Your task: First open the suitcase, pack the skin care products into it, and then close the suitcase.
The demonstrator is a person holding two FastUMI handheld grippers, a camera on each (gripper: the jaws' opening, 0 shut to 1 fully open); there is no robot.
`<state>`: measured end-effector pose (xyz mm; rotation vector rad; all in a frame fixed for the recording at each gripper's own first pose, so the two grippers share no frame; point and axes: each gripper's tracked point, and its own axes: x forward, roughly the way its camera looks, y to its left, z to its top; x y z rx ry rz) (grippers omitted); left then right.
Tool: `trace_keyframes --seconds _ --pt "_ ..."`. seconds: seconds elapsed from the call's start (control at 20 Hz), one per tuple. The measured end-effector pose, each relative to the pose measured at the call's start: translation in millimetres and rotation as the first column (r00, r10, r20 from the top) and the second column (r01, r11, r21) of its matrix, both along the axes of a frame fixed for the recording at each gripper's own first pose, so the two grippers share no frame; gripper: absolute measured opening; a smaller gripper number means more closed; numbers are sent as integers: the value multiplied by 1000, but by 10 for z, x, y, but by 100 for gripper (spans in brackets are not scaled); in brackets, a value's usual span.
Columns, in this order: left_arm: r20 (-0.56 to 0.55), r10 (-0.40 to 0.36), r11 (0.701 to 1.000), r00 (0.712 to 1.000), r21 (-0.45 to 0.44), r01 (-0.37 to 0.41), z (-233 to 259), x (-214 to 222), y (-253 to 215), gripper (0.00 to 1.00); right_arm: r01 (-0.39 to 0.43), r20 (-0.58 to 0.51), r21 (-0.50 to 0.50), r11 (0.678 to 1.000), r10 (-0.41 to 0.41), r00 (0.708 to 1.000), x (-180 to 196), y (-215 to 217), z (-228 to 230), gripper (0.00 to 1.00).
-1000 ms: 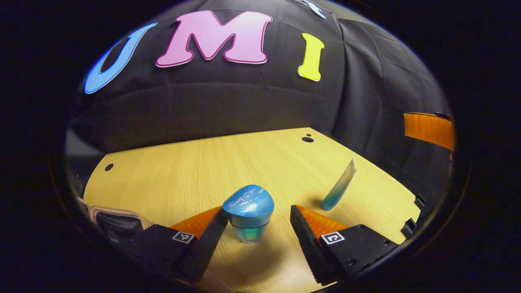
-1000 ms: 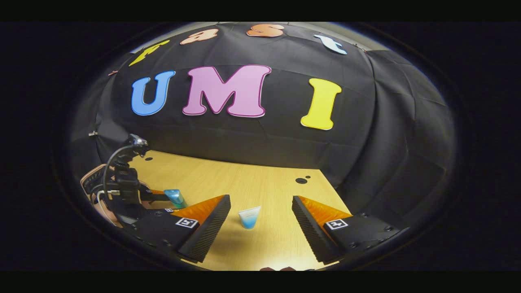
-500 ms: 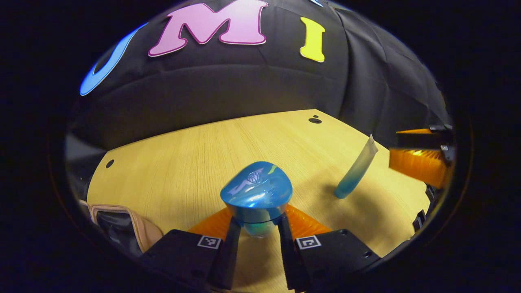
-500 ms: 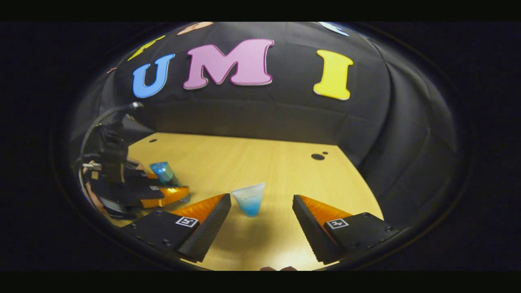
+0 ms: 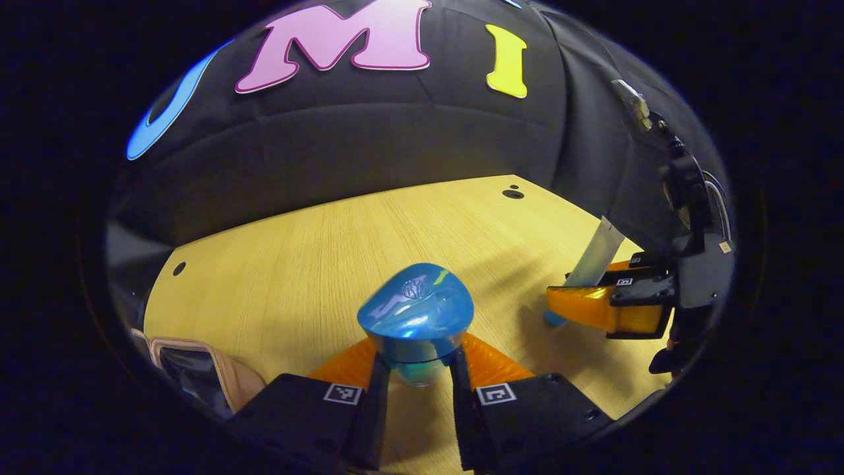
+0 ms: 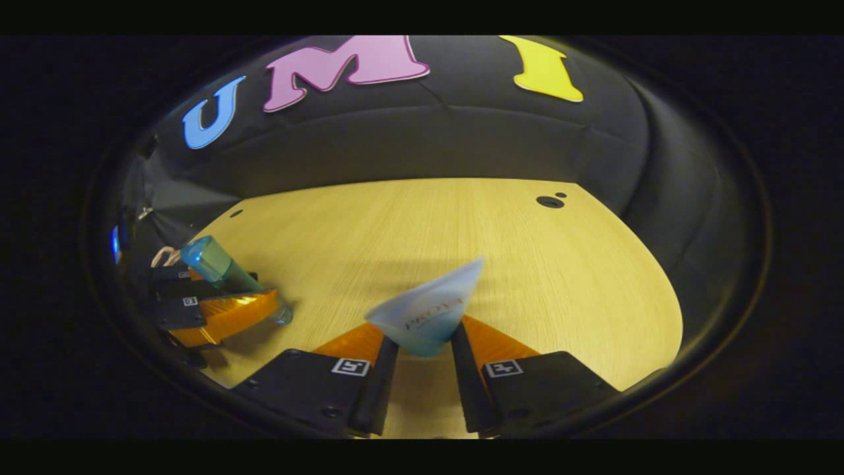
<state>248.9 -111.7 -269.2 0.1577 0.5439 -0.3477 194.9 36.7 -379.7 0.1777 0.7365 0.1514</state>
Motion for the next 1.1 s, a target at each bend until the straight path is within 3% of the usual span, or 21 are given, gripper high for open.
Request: trace_keyframes --seconds 0.05,0.1,0.15,0.2,0.3,0.4,0.55,0.7,0.85,1.1 --pt "-12 -2 1000 1000 2 2 15 6 -7 48 -2 -3 2 1000 2 1000 -25 6 -7 45" --pt "-9 6 1000 1000 -21 -6 74 7 -1 51 -5 -7 9 1000 5 1000 -37 12 9 45" --pt "-19 11 998 1000 -57 -12 158 -6 -19 45 -10 -14 11 1000 10 1000 -63 9 4 43" --pt "-21 10 997 1000 -74 -11 224 -28 4 48 -16 -18 5 1000 16 1000 -80 -7 10 42" --pt "-12 -12 999 1000 -47 12 406 -88 65 42 -30 -13 -2 1000 30 999 -146 -54 95 42" --pt "-11 -58 998 998 -22 57 670 -211 184 45 -38 19 5 999 38 999 -241 -55 291 43" --pt "-51 -66 998 996 -24 65 987 -467 584 45 -61 58 31 998 59 997 -434 26 629 42" --pt "-154 11 998 988 -57 -20 1166 -789 1236 45 -93 102 26 995 90 991 -576 147 898 42" --pt "-278 113 990 954 -48 -131 1036 -897 1861 45 -97 123 36 995 92 988 -752 312 1074 42" --pt "-523 222 974 823 81 -211 158 -1315 2301 46 -110 147 57 992 101 984 -976 665 1304 42"
